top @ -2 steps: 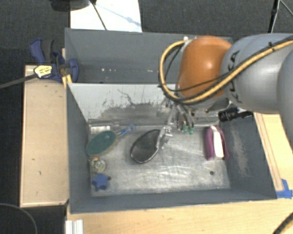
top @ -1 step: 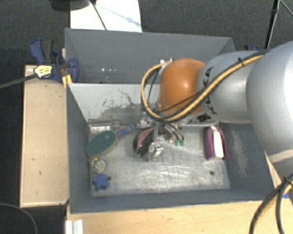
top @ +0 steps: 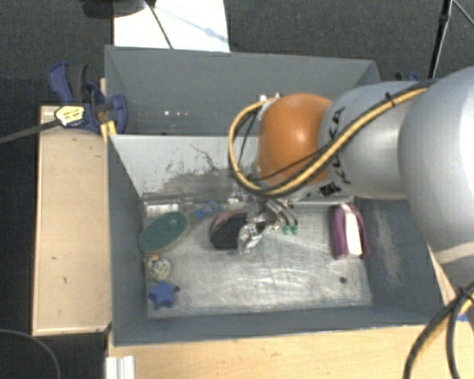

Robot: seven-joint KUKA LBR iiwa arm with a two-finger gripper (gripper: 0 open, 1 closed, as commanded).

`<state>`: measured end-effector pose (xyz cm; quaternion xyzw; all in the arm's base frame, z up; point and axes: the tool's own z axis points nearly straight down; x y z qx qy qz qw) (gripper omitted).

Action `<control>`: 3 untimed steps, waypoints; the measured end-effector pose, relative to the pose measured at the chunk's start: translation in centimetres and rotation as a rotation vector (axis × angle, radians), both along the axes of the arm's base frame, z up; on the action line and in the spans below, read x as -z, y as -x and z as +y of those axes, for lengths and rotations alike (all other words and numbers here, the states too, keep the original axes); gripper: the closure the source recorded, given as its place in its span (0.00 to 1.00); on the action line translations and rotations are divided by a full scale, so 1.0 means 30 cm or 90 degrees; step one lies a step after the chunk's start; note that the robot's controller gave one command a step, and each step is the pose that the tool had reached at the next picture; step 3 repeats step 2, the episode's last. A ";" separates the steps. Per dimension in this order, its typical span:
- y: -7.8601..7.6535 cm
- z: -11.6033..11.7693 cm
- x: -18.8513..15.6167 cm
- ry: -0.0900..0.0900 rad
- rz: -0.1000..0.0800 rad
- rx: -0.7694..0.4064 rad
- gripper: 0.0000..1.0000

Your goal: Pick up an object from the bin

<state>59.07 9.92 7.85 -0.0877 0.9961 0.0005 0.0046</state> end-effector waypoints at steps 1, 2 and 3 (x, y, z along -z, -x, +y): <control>0.070 0.149 -0.510 -0.001 0.000 -0.028 1.00; 0.069 0.153 -0.488 0.001 0.003 -0.099 1.00; 0.069 0.153 -0.488 0.001 0.003 -0.099 1.00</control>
Offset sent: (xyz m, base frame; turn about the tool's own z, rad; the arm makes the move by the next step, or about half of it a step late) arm -0.0225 0.0429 0.1477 -0.0411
